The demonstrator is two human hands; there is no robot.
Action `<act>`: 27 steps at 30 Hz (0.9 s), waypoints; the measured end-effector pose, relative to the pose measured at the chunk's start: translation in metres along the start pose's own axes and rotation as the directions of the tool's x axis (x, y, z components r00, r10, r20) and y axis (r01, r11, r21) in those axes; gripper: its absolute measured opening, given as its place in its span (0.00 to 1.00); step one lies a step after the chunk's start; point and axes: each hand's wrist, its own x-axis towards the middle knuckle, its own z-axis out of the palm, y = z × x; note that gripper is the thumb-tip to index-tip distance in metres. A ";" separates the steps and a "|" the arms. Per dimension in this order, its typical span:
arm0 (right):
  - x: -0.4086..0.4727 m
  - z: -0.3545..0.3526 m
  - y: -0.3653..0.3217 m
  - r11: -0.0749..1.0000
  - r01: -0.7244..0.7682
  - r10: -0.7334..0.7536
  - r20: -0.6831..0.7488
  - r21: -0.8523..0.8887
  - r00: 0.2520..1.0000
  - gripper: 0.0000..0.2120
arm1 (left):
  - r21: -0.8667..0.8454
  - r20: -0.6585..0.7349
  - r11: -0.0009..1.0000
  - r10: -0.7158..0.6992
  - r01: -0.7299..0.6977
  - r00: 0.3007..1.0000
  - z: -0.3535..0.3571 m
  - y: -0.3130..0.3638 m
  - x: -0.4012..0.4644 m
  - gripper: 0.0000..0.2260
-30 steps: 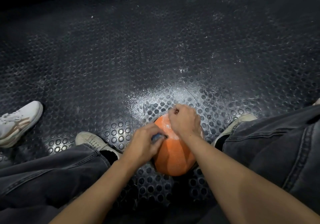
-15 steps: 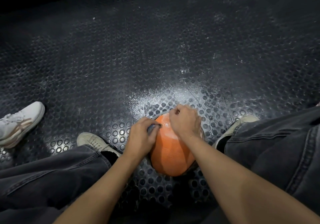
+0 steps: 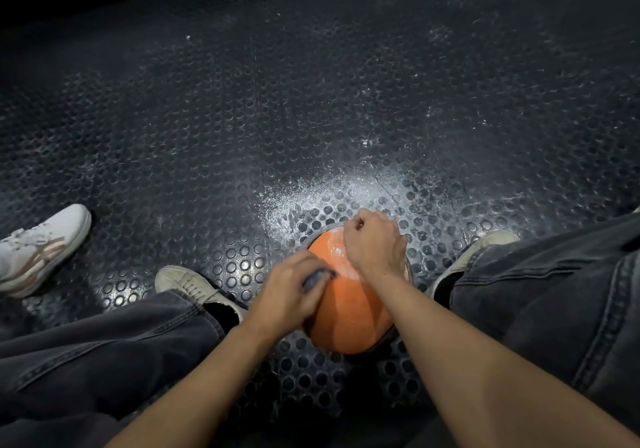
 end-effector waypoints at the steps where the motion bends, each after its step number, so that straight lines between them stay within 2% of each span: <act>1: 0.000 0.000 -0.002 1.000 -0.003 0.003 -0.004 0.000 1.000 0.12 | -0.004 -0.096 0.996 -0.087 0.087 0.992 0.000 -0.003 0.005 0.05; 2: -0.002 0.000 -0.004 1.000 -0.007 0.007 -0.005 -0.010 1.000 0.12 | -0.003 -0.160 0.984 -0.174 0.176 0.972 0.001 -0.004 0.007 0.05; 3: -0.004 0.001 -0.006 1.000 -0.011 0.010 -0.007 -0.024 1.000 0.12 | 0.008 -0.179 0.979 -0.201 0.206 0.963 0.002 -0.003 0.006 0.05; 5: -0.005 0.001 -0.005 0.999 -0.011 0.011 -0.009 -0.042 1.000 0.13 | 0.035 -0.076 0.996 -0.076 0.079 0.994 0.006 0.004 -0.002 0.05; 7: -0.003 0.000 0.000 1.000 -0.011 0.011 -0.010 -0.027 1.000 0.13 | 0.036 0.032 0.997 0.073 -0.074 0.997 0.004 0.006 -0.009 0.06; 8: -0.003 0.001 0.001 1.000 -0.010 0.010 -0.011 -0.015 1.000 0.13 | 0.035 0.011 0.998 0.056 -0.057 0.998 0.003 0.002 -0.005 0.05; 10: -0.003 0.002 0.000 1.000 -0.013 0.013 -0.020 -0.008 1.000 0.13 | 0.006 -0.144 0.992 -0.123 0.125 0.982 0.001 -0.004 0.003 0.05; 11: -0.004 0.002 -0.001 1.000 -0.017 0.017 -0.025 -0.016 1.000 0.13 | 0.006 -0.178 0.983 -0.177 0.181 0.968 0.002 -0.004 0.003 0.06; 12: -0.005 0.002 -0.001 0.999 -0.021 0.020 -0.030 -0.026 0.999 0.13 | 0.022 -0.164 0.988 -0.150 0.155 0.975 0.003 -0.001 0.001 0.06; 15: -0.004 -0.001 0.002 0.999 -0.022 0.021 -0.026 -0.025 0.999 0.14 | 0.039 0.036 0.993 0.108 -0.109 0.993 0.006 0.008 -0.010 0.07; 16: -0.002 -0.002 0.003 1.000 -0.023 0.022 -0.022 -0.015 1.000 0.13 | 0.039 0.042 0.991 0.124 -0.126 0.991 0.005 0.008 -0.008 0.07; 17: -0.002 -0.003 0.002 1.000 -0.026 0.026 -0.021 -0.005 0.999 0.13 | 0.039 -0.012 0.997 0.069 -0.069 0.998 0.004 0.005 -0.002 0.07; 19: -0.003 -0.002 0.000 0.999 -0.037 0.037 -0.027 -0.008 0.999 0.14 | 0.009 -0.161 0.985 -0.166 0.170 0.973 0.003 0.000 0.008 0.07; 20: -0.004 -0.001 -0.002 0.999 -0.046 0.045 -0.028 -0.016 0.999 0.15 | 0.001 -0.164 0.969 -0.244 0.248 0.956 0.001 -0.002 0.010 0.07; 22: -0.005 0.001 -0.003 0.998 -0.061 0.060 -0.022 -0.020 0.998 0.14 | -0.006 -0.075 0.957 -0.290 0.290 0.954 -0.004 -0.005 0.009 0.09; 24: -0.002 -0.001 -0.002 0.997 -0.081 0.081 -0.012 0.004 0.997 0.13 | -0.093 -0.004 0.923 -0.375 0.373 0.927 -0.018 -0.010 0.010 0.13; 27: 0.002 -0.004 0.000 0.994 -0.100 0.100 -0.004 0.033 0.995 0.13 | -0.242 0.031 0.782 -0.585 0.574 0.810 -0.044 -0.017 0.023 0.16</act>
